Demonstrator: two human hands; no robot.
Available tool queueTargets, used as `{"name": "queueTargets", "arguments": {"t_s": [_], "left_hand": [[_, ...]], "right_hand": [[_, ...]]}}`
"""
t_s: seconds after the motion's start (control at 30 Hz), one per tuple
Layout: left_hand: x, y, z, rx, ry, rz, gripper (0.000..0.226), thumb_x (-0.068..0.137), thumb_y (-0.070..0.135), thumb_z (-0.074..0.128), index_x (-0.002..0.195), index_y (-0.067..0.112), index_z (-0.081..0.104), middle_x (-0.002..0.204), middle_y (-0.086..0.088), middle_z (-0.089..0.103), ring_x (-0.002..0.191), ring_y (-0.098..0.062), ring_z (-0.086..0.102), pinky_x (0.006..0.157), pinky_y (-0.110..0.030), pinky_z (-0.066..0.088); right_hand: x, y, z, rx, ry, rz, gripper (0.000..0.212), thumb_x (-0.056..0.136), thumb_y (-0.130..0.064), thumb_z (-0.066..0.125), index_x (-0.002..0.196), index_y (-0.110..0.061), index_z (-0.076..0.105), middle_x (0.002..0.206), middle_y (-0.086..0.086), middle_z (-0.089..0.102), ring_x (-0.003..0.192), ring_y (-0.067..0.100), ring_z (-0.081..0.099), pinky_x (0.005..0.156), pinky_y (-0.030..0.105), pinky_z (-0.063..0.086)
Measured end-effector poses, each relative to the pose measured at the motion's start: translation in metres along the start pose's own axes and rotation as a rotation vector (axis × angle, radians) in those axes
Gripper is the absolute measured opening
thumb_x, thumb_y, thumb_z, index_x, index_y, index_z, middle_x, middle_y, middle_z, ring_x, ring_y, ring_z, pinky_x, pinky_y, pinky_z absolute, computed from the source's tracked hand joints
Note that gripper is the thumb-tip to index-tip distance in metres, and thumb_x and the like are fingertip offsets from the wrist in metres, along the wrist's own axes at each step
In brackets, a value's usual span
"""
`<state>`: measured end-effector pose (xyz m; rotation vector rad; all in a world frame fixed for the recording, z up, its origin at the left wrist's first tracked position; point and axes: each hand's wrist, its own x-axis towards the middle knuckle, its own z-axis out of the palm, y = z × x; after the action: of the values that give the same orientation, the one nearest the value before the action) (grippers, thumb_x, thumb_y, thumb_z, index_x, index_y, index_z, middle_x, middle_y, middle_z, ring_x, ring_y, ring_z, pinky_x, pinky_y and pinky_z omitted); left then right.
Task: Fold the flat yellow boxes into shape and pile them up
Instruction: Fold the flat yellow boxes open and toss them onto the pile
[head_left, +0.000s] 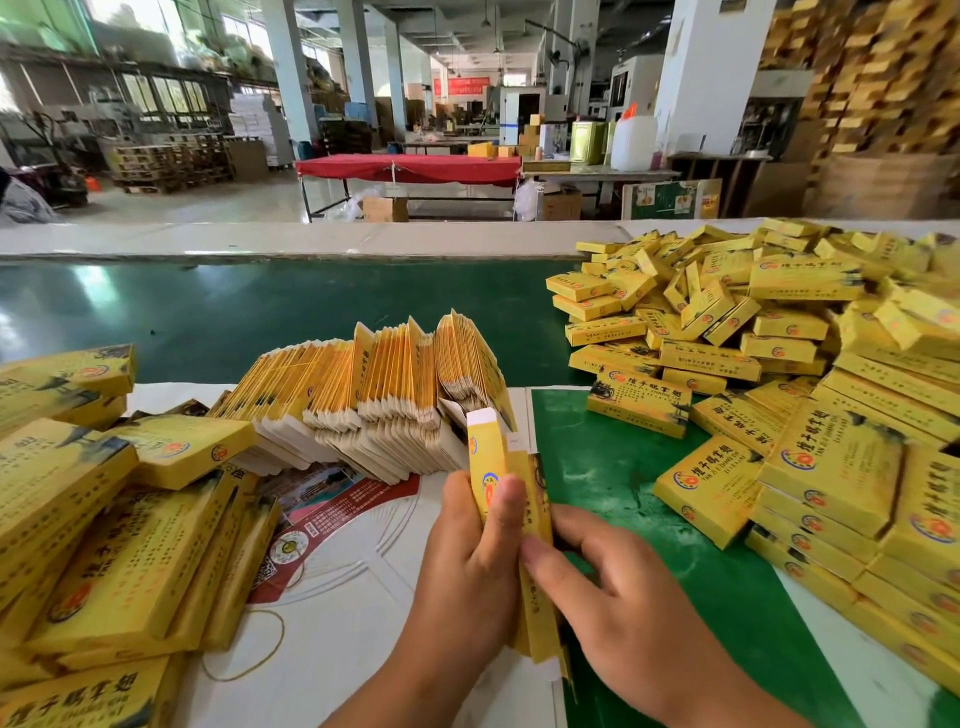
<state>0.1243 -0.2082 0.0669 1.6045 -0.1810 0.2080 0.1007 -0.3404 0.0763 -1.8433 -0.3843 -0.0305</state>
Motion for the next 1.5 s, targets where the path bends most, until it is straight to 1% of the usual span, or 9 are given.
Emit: {"name": "queueTargets", "arguments": {"t_s": [0.27,0.6,0.7,0.83,1.0,1.1,1.23,1.4,1.5], "left_hand": [[-0.004,0.008,0.0,-0.057,-0.095,-0.052,0.067,0.073,0.078,0.039,0.093,0.015,0.052,0.069,0.016,0.053,0.068,-0.004,0.052,0.066,-0.023,0.048],[-0.001,0.003,0.001,-0.165,0.0,-0.023,0.051,0.069,0.065,0.059,0.089,0.018,0.056,0.065,0.014,0.056,0.061,-0.003,0.052,0.057,-0.018,0.045],[-0.001,-0.001,0.003,-0.079,0.112,-0.015,0.048,0.064,0.067,0.06,0.088,0.025,0.058,0.069,0.011,0.064,0.059,-0.002,0.057,0.055,-0.019,0.047],[0.003,-0.001,0.002,0.029,0.18,0.017,0.058,0.064,0.08,0.061,0.086,0.026,0.059,0.077,0.011,0.07,0.065,-0.002,0.065,0.055,-0.017,0.049],[0.006,0.004,-0.002,-0.139,0.158,-0.059,0.035,0.082,0.054,0.049,0.085,0.025,0.068,0.083,-0.004,0.077,0.074,-0.023,0.074,0.059,-0.039,0.06],[0.005,0.007,-0.004,-0.189,0.199,-0.063,0.037,0.083,0.053,0.046,0.083,0.023,0.068,0.083,-0.006,0.077,0.073,-0.026,0.074,0.061,-0.043,0.061],[0.003,0.012,-0.006,-0.27,0.184,-0.073,0.036,0.086,0.05,0.045,0.086,0.023,0.069,0.086,-0.011,0.076,0.074,-0.03,0.074,0.058,-0.039,0.06],[0.006,0.009,-0.008,-0.24,0.052,-0.088,0.035,0.084,0.049,0.046,0.086,0.025,0.071,0.083,-0.011,0.076,0.073,-0.028,0.074,0.059,-0.038,0.06],[0.002,0.008,-0.003,-0.138,-0.061,-0.025,0.03,0.086,0.048,0.045,0.085,0.032,0.071,0.079,-0.002,0.076,0.068,-0.018,0.074,0.054,-0.025,0.056]], "right_hand": [[-0.002,-0.007,0.006,-0.173,-0.05,-0.173,0.035,0.099,-0.046,0.036,0.128,-0.04,0.054,0.121,-0.018,0.063,0.116,0.004,0.058,0.093,0.03,0.049],[-0.004,-0.007,0.006,-0.28,0.018,-0.16,0.039,0.097,-0.043,0.045,0.134,-0.037,0.056,0.121,-0.026,0.062,0.115,-0.002,0.057,0.093,0.025,0.049],[-0.004,-0.008,0.008,-0.238,0.041,-0.135,0.032,0.096,-0.037,0.047,0.119,-0.029,0.067,0.097,-0.021,0.07,0.088,-0.005,0.064,0.072,0.015,0.049],[-0.005,-0.007,0.002,-0.183,0.164,-0.074,0.048,0.098,-0.05,0.043,0.083,-0.012,0.067,0.05,-0.008,0.045,0.044,0.004,0.037,0.044,0.017,0.025],[0.001,-0.003,-0.003,-0.141,0.249,-0.048,0.054,0.087,-0.055,0.042,0.076,-0.006,0.063,0.048,-0.001,0.047,0.042,0.007,0.037,0.04,0.019,0.029],[0.0,0.0,0.003,-0.077,0.209,-0.007,0.053,0.086,-0.057,0.041,0.084,-0.01,0.067,0.068,0.01,0.068,0.059,0.033,0.061,0.049,0.046,0.05],[0.0,-0.002,0.004,-0.006,0.179,0.022,0.053,0.086,-0.057,0.043,0.088,-0.011,0.068,0.079,0.026,0.067,0.072,0.048,0.061,0.059,0.059,0.05],[0.001,-0.003,-0.005,0.032,0.212,0.052,0.071,0.086,-0.062,0.052,0.07,0.007,0.054,0.054,0.023,0.045,0.047,0.034,0.042,0.046,0.046,0.034],[0.003,-0.005,-0.009,0.065,0.3,0.054,0.064,0.089,-0.059,0.054,0.07,0.002,0.063,0.058,0.019,0.062,0.055,0.041,0.059,0.049,0.047,0.048]]}}
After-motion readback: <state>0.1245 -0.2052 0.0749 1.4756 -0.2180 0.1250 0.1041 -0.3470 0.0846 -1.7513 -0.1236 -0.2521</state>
